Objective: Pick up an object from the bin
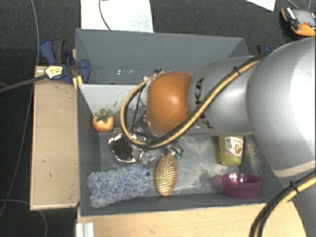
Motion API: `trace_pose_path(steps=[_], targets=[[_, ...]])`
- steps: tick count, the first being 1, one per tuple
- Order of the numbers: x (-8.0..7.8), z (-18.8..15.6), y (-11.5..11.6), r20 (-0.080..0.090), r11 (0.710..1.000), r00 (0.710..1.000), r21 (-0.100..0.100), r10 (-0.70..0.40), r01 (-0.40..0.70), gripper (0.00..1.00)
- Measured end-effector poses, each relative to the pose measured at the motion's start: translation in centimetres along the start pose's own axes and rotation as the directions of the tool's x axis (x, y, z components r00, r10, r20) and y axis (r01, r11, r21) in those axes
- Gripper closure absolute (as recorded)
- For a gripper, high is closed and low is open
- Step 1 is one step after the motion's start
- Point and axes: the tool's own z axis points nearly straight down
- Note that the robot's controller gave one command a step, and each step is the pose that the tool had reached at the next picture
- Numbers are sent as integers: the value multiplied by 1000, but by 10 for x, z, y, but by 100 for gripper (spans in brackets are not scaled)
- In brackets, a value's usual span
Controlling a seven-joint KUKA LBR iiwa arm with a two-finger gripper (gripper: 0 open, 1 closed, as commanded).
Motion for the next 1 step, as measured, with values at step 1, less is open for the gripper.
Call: trace_pose_path(steps=[1], targets=[[0, 0, 0, 0, 1000, 1000, 0, 0, 0, 100]])
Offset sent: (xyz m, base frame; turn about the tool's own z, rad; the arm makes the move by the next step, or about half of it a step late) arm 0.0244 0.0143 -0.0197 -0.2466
